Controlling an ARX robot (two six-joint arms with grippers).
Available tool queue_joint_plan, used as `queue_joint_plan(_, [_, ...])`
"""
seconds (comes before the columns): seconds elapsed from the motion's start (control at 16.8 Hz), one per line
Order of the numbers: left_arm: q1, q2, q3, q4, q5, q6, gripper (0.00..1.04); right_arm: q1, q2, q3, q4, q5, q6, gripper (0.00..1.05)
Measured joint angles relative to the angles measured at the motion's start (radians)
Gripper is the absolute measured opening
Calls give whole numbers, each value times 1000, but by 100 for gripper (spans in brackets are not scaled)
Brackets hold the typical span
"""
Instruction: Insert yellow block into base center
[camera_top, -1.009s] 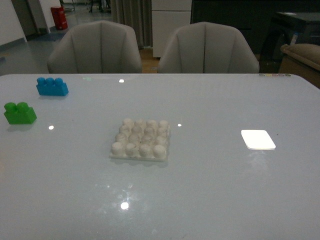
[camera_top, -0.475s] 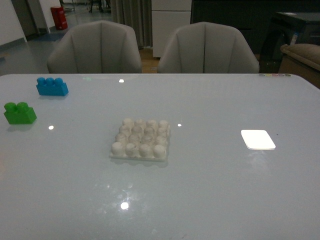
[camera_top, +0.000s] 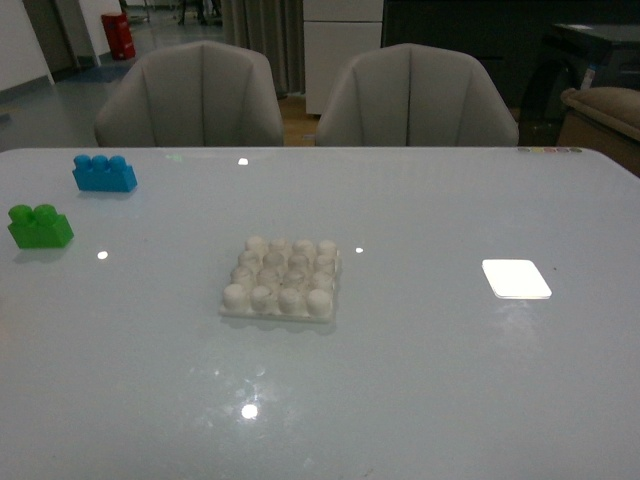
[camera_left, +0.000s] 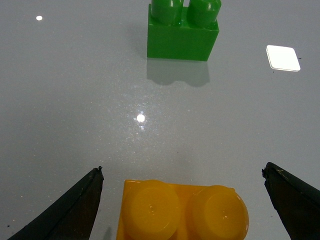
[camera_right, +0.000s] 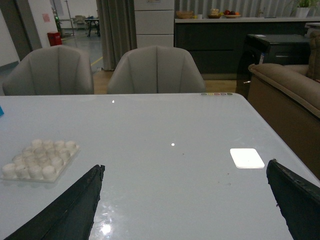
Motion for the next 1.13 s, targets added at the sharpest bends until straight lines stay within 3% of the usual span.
queue_joint_plan(0.42, [-7, 26, -3, 51, 2, -5, 98, 0, 0, 0, 0, 0, 0, 98])
queue_joint_plan(0.65, [-7, 32, -19, 81, -5, -1, 62, 0, 0, 0, 0, 0, 0, 98])
queue_joint_plan(0.95, [-14, 19, -45, 97, -4, 2, 59, 0, 0, 0, 0, 0, 0, 98])
queue_joint_plan(1.13, [-62, -56, -127, 104, -12, -11, 59, 0, 0, 0, 0, 0, 0, 98])
